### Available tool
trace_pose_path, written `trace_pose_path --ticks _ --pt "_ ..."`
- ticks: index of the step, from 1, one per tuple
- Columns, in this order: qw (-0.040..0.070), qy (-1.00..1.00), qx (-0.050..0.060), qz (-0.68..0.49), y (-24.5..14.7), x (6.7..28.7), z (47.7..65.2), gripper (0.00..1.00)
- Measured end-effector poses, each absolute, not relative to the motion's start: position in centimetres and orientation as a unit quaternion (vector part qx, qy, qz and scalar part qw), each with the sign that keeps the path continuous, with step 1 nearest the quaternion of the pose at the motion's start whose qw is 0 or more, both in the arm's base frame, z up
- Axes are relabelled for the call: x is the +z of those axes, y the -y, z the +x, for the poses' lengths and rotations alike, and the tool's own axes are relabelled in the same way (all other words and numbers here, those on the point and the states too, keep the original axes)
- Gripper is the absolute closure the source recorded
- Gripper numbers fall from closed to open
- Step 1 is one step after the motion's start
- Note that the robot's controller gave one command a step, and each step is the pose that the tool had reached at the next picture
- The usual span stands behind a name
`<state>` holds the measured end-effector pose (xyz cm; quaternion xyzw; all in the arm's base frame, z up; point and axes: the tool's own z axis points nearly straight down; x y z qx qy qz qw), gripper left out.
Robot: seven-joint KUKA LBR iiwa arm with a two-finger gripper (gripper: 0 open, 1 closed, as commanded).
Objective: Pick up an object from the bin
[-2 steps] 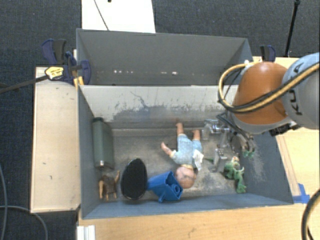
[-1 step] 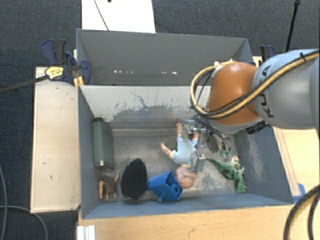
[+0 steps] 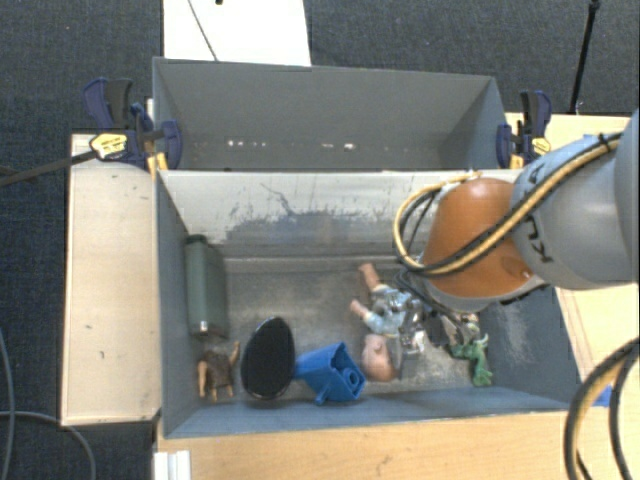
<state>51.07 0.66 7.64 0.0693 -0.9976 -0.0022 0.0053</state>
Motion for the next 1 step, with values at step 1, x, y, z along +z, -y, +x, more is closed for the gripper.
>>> trace_pose_path --ticks 1 --pt "0.005 0.998 -0.002 0.070 -0.69 7.64 51.07 1.00"
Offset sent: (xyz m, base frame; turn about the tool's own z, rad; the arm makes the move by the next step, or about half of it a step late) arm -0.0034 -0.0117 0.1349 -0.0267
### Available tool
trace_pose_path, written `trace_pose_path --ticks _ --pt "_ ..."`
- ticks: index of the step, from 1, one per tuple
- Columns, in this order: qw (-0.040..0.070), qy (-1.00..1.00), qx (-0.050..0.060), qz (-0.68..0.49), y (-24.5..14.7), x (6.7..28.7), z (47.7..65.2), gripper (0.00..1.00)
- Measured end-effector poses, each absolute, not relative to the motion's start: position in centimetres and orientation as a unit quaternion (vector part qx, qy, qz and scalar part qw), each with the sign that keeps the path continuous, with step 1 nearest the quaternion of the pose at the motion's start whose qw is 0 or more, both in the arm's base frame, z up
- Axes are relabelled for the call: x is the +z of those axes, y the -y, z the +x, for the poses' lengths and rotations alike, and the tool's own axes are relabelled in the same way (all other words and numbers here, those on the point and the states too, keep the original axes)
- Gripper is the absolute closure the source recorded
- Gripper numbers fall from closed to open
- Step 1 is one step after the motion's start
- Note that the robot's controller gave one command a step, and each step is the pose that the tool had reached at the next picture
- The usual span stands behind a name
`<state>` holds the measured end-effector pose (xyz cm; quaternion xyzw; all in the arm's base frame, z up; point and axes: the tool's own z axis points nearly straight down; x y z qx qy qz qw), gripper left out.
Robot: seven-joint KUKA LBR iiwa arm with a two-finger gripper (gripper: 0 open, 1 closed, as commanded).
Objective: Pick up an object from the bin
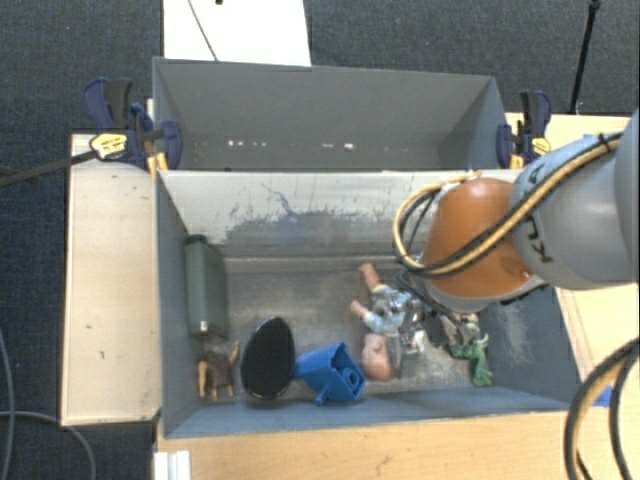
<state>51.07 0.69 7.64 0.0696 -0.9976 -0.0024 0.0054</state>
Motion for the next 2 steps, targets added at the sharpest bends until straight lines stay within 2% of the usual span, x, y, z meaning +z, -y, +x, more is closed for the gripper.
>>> trace_pose_path --ticks 1,2 --pt "0.000 0.997 -0.001 0.072 -0.3 11.2 51.0 1.00" --pt "-0.005 0.996 0.001 0.092 1.5 13.1 50.9 1.00"
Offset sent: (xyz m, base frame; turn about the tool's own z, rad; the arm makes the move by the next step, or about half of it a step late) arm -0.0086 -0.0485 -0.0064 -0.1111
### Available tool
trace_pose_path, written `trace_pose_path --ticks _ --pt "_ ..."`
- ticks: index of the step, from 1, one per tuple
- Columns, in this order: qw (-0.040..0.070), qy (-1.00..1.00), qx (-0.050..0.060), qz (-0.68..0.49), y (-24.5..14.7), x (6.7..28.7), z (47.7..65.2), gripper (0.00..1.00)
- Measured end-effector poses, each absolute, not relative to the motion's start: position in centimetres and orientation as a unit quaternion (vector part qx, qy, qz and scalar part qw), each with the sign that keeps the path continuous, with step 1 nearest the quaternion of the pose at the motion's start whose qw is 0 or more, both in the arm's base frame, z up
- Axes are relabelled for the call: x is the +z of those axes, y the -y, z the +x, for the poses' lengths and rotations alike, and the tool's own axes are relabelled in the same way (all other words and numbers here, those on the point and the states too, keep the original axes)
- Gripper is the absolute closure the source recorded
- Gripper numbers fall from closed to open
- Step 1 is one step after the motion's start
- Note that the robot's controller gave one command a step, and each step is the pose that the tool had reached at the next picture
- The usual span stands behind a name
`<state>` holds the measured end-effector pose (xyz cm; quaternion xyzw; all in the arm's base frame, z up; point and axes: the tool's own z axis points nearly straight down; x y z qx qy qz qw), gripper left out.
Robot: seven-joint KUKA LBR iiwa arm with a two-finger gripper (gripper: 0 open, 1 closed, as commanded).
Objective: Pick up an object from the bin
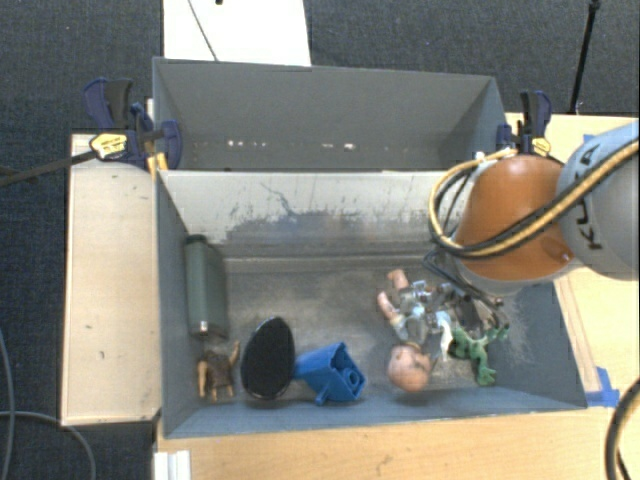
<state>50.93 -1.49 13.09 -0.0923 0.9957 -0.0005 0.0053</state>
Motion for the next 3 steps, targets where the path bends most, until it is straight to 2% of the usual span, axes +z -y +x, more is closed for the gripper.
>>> trace_pose_path --ticks 1,2,3 --pt "-0.004 -0.996 0.000 -0.095 -0.2 16.5 51.1 1.00" --pt "-0.001 -0.996 0.000 -0.085 -0.5 23.5 51.8 1.00" --pt "0.007 -0.996 -0.001 -0.087 1.2 24.4 54.1 1.00"
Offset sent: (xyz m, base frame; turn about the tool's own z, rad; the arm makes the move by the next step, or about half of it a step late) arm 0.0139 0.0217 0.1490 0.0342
